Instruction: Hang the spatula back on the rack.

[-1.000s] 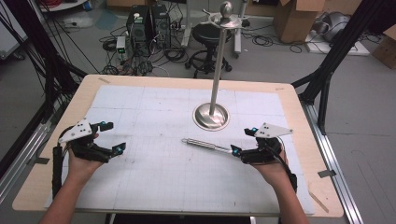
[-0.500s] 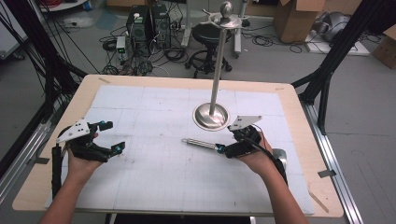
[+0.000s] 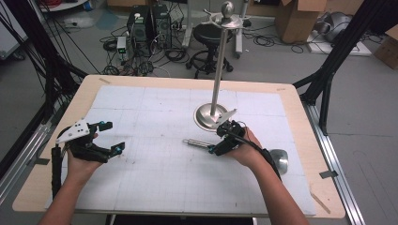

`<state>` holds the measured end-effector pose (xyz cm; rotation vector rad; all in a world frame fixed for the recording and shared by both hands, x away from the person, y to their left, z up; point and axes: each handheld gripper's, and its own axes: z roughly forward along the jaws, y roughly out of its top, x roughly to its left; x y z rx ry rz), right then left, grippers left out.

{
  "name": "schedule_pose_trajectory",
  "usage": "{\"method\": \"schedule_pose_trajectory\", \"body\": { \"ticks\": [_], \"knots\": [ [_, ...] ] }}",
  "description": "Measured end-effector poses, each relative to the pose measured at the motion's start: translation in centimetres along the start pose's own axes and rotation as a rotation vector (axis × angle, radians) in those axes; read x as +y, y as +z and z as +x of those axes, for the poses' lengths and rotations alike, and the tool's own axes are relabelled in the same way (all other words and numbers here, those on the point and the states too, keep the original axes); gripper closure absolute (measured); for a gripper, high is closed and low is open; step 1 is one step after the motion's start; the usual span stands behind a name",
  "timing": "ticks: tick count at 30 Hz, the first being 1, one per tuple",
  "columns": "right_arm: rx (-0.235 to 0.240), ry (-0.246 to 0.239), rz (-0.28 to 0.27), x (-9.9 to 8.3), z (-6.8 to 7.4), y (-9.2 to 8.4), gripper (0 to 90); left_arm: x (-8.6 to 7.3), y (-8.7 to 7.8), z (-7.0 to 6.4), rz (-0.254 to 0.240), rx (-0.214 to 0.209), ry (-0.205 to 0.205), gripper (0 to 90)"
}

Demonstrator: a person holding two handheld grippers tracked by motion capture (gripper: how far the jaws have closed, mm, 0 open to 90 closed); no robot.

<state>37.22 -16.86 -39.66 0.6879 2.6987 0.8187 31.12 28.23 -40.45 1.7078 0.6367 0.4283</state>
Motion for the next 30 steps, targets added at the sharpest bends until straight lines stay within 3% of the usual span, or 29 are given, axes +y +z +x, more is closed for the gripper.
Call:
{"method": "schedule_pose_trajectory", "body": {
  "ticks": [8,12,16,17,30],
  "knots": [
    [0.03,0.012,0.114,0.4,-0.2,1.5,25.4,0.0,0.0,0.0,0.002,-0.002,-0.001,1.7],
    [0.043,-0.016,0.14,1.0,-0.1,1.8,31.7,0.0,0.0,0.0,0.002,-0.001,-0.001,1.7],
    [0.065,-0.035,0.2,1.6,0.2,2.3,40.8,0.0,0.0,0.0,0.0,-0.001,0.002,1.7],
    [0.062,-0.053,0.207,1.6,0.1,2.5,42.7,0.0,-0.1,0.0,-0.003,-0.002,0.001,1.7],
    [0.073,-0.062,0.251,1.6,0.4,3.2,60.3,0.0,0.1,0.0,0.001,-0.006,-0.004,1.7]
  ]
}}
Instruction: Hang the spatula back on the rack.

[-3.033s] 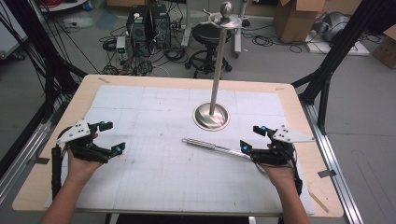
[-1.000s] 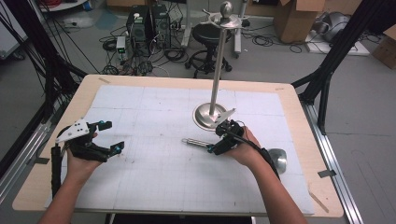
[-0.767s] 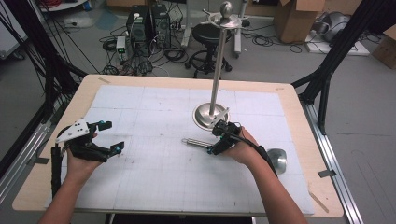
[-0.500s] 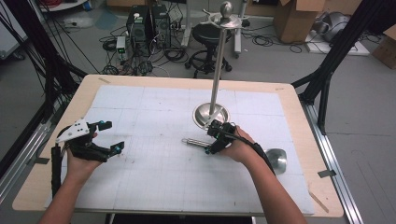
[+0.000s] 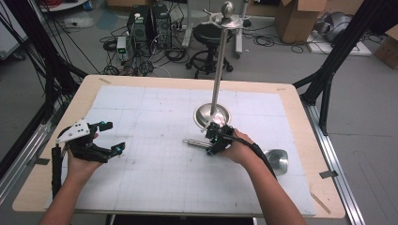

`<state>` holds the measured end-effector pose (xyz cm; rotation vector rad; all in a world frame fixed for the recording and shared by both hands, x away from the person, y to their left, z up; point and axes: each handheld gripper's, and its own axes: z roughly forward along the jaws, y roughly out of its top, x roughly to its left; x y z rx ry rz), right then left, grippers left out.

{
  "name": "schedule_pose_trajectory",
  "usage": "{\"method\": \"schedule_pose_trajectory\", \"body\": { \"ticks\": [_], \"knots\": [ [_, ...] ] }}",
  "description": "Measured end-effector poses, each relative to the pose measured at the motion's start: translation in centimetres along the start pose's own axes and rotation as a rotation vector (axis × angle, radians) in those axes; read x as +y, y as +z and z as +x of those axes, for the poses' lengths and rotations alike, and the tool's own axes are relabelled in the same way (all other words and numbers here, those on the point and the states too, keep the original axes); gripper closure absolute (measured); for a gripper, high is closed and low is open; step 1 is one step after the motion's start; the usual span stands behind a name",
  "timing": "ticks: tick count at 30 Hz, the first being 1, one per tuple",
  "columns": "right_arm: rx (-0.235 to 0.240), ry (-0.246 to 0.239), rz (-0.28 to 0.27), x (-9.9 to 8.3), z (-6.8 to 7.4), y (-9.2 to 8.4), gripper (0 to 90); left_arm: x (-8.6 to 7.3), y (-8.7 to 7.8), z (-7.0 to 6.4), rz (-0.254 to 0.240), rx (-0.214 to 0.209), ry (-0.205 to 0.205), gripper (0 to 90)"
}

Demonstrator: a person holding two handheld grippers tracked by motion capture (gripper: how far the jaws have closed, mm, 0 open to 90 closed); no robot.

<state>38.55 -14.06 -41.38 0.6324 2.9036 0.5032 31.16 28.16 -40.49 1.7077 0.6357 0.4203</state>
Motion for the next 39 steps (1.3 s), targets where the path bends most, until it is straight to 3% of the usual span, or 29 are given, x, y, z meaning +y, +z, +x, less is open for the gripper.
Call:
{"method": "schedule_pose_trajectory", "body": {
  "ticks": [3,4,12,15,19,26,30,32,39],
  "knots": [
    [0.014,0.008,-0.001,0.0,0.0,0.1,63.6,0.0,0.0,0.0,0.002,0.0,0.002,1.7],
    [0.02,0.03,0.007,0.0,0.0,0.0,63.5,0.0,0.0,0.0,0.002,-0.001,0.001,1.7],
    [0.004,0.034,0.01,0.0,0.2,0.1,64.5,0.0,0.0,-0.1,0.007,-0.002,0.002,1.7],
    [-0.005,0.012,0.012,0.1,0.4,0.0,67.0,0.0,0.0,-0.1,0.007,-0.001,0.001,1.7],
    [0.009,0.049,0.011,0.0,0.4,0.0,69.1,0.0,-0.1,-0.1,0.003,0.0,0.001,1.7],
    [0.006,0.042,-0.015,-0.1,0.4,-0.7,69.2,0.0,-0.1,0.0,0.005,0.005,0.005,1.7],
    [0.008,0.045,-0.067,-0.5,0.3,-2.0,69.1,0.0,-0.2,0.0,0.003,0.005,0.003,1.7],
    [0.006,0.072,-0.135,-0.9,0.3,-3.8,69.1,0.0,-0.2,-0.1,0.003,0.006,0.002,1.7],
    [0.008,0.093,-0.352,-2.5,-0.1,-8.3,69.1,0.1,-0.1,-0.1,0.001,0.004,0.005,1.7]
  ]
}}
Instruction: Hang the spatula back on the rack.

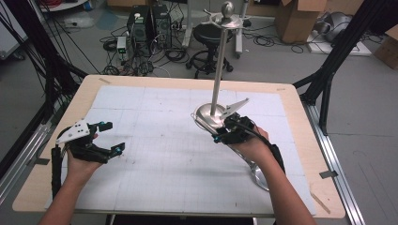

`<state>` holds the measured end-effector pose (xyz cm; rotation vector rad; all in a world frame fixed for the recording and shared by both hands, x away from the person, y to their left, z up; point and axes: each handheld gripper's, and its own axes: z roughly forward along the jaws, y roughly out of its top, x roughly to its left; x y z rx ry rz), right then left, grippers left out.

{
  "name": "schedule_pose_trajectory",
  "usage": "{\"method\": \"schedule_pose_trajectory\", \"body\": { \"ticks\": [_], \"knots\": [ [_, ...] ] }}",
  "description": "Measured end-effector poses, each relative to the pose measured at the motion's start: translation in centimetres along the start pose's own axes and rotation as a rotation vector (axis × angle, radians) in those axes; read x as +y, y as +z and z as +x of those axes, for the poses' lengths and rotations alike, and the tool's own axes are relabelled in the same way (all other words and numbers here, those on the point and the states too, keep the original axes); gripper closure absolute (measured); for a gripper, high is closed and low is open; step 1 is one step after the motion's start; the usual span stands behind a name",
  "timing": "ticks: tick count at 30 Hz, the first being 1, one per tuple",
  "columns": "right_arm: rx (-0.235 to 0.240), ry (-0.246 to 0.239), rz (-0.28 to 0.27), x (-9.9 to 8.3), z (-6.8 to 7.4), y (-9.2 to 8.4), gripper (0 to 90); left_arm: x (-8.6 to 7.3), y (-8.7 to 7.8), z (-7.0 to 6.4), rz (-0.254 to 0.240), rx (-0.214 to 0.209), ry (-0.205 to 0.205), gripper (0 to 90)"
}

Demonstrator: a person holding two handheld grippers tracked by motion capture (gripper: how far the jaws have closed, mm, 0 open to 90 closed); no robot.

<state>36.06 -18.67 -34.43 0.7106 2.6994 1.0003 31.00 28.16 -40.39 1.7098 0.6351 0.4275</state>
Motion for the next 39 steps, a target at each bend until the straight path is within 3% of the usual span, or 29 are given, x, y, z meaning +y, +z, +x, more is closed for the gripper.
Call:
{"method": "schedule_pose_trajectory", "body": {
  "ticks": [13,26,31,39],
  "knots": [
    [-0.019,0.026,-0.252,-0.2,0.0,-6.1,69.1,0.0,0.0,-0.1,-0.003,0.002,-0.004,1.7],
    [-0.021,0.019,-0.303,0.1,-0.1,-7.4,69.2,0.0,-0.1,-0.1,-0.006,0.0,-0.003,1.7],
    [-0.022,0.008,-0.321,0.7,0.0,-8.7,69.1,0.0,-0.1,-0.1,-0.006,0.001,-0.003,1.7],
    [-0.017,0.007,-0.395,0.9,-0.3,-10.3,69.2,0.1,-0.1,-0.1,-0.007,-0.001,-0.004,1.7]
  ]
}}
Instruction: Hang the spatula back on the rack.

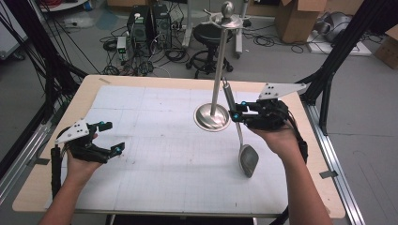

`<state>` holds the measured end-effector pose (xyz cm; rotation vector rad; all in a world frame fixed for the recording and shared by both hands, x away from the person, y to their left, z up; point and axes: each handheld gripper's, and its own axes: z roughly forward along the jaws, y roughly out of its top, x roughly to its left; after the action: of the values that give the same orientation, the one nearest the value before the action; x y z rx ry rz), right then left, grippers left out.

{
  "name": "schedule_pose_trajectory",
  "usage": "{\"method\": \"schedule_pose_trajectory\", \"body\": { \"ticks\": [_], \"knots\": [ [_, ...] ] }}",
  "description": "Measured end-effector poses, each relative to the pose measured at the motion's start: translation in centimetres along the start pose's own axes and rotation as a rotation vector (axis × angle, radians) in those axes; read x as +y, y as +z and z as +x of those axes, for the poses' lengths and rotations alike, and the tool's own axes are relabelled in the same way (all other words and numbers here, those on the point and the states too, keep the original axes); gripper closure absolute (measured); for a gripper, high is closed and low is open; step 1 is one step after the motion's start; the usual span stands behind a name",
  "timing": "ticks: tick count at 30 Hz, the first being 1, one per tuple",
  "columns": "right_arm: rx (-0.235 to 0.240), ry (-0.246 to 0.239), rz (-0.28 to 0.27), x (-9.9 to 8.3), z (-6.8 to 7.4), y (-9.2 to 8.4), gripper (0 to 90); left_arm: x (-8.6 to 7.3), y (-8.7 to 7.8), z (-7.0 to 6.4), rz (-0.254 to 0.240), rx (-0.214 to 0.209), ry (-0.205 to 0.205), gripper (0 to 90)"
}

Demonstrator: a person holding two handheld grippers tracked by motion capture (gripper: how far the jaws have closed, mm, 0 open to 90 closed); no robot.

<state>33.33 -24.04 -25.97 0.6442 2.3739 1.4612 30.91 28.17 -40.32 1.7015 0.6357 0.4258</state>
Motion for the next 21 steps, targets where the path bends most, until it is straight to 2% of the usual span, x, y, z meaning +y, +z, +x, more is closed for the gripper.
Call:
{"method": "schedule_pose_trajectory", "body": {
  "ticks": [14,19,21],
  "knots": [
    [-0.005,0.013,-0.07,1.5,-1.5,-1.8,69.1,0.0,0.0,0.0,0.001,-0.002,-0.006,1.7],
    [0.002,0.033,-0.087,2.0,-2.2,-2.5,69.1,0.0,0.0,0.0,0.001,-0.003,-0.002,1.7],
    [-0.005,0.019,-0.095,2.3,-2.7,-2.7,69.1,0.0,0.0,0.0,0.001,-0.002,-0.003,1.7]
  ]
}}
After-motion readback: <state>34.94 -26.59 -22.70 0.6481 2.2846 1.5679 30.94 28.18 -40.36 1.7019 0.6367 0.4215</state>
